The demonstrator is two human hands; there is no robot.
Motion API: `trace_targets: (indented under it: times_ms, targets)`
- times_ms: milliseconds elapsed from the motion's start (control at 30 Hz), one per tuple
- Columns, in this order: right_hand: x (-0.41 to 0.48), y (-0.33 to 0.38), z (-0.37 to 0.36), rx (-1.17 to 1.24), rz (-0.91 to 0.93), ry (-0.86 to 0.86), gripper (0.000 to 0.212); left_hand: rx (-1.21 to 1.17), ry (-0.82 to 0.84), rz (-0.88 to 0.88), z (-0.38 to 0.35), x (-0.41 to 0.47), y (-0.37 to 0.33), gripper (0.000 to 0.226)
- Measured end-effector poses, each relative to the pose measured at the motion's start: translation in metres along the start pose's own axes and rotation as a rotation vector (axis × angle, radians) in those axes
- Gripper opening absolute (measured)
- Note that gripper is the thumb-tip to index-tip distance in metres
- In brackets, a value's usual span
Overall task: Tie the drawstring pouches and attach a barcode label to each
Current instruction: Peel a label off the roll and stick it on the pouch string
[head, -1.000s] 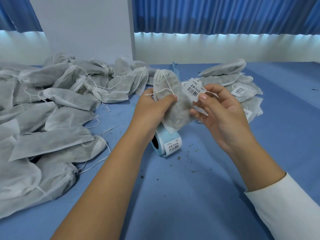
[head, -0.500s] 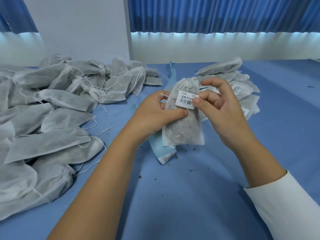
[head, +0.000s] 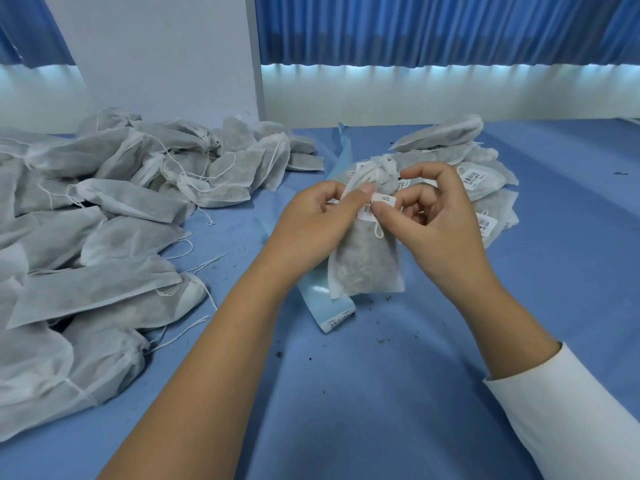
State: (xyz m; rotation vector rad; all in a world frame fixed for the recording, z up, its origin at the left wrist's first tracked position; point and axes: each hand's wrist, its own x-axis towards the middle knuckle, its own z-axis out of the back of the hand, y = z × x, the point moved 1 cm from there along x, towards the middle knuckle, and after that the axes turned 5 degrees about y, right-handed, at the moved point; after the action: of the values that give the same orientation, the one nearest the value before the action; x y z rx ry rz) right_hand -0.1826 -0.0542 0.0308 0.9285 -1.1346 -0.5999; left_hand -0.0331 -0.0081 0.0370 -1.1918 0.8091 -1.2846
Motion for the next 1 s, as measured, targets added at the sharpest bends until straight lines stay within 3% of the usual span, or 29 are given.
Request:
trace_targets:
  times_ms: [167, 267, 333, 533, 600, 733, 900, 1000]
  targets:
    - [0.002, -0.004, 0.0, 0.0, -0.087, -0.094, 0.035, -0.043, -0.04, -0.051, -0.002, -0.002, -0.003, 0.036]
    - [0.004, -0.004, 0.003, 0.314, -0.316, 0.035, 0.013, -0.117, -0.02, -0.061, 0.0, -0.002, -0.005, 0.033]
    - [0.005, -0.004, 0.005, 0.37, -0.369, 0.102, 0.014, -0.137, -0.01, -0.067, 0.0, -0.001, -0.004, 0.032]
    - [0.004, -0.003, 0.001, 0.294, -0.351, 0.007, 0.016, -0.117, 0.03, 0.009, 0.0, 0.001, 0.002, 0.031]
    - [0.003, -0.004, 0.0, 0.306, -0.348, -0.011, 0.015, -0.118, 0.048, 0.005, 0.001, 0.002, 0.003, 0.02]
    - [0.002, -0.002, 0.0, 0.305, -0.308, 0.035, 0.006, -0.126, -0.013, -0.025, 0.004, 0.003, 0.004, 0.013]
    - [0.003, -0.003, 0.0, 0.265, -0.323, 0.018, 0.031, -0.177, -0.089, 0.023, 0.002, 0.004, 0.006, 0.011]
    - [0.002, -0.002, 0.005, 0.169, -0.322, 0.158, 0.045, -0.257, -0.24, 0.083, 0.008, 0.008, 0.009, 0.011]
